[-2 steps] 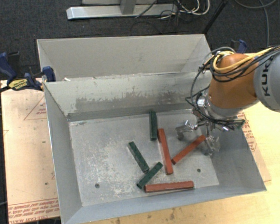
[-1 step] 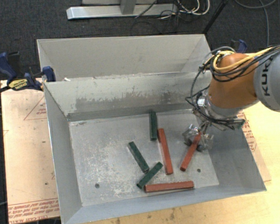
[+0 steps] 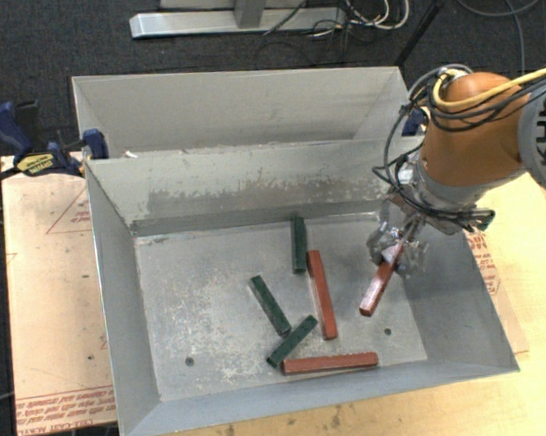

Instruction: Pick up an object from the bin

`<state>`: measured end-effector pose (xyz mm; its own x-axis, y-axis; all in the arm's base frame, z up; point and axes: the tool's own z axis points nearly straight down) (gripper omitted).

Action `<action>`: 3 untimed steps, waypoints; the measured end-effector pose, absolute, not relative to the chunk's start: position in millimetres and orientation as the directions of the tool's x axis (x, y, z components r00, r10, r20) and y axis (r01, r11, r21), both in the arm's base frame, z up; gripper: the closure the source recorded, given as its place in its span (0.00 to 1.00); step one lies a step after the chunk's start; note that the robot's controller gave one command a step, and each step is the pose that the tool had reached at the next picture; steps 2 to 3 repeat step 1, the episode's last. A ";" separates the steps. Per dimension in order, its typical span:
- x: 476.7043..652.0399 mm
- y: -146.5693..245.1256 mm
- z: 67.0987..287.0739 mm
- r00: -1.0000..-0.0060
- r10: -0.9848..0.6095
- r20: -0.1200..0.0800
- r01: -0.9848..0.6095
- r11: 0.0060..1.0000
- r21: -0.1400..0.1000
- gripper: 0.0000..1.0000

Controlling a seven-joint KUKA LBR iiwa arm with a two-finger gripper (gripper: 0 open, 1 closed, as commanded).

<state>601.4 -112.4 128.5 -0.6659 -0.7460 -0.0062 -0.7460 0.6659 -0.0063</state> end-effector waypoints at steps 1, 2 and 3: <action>603.4 -111.6 177.4 -0.668 -0.744 -0.006 -0.744 0.668 -0.007 1.00; 603.4 -111.6 177.4 -0.668 -0.744 -0.006 -0.744 0.668 -0.007 1.00; 603.4 -111.6 177.4 -0.668 -0.744 -0.006 -0.744 0.668 -0.007 1.00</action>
Offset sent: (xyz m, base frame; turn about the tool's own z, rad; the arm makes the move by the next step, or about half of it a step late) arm -0.0001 0.0000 0.0456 0.0000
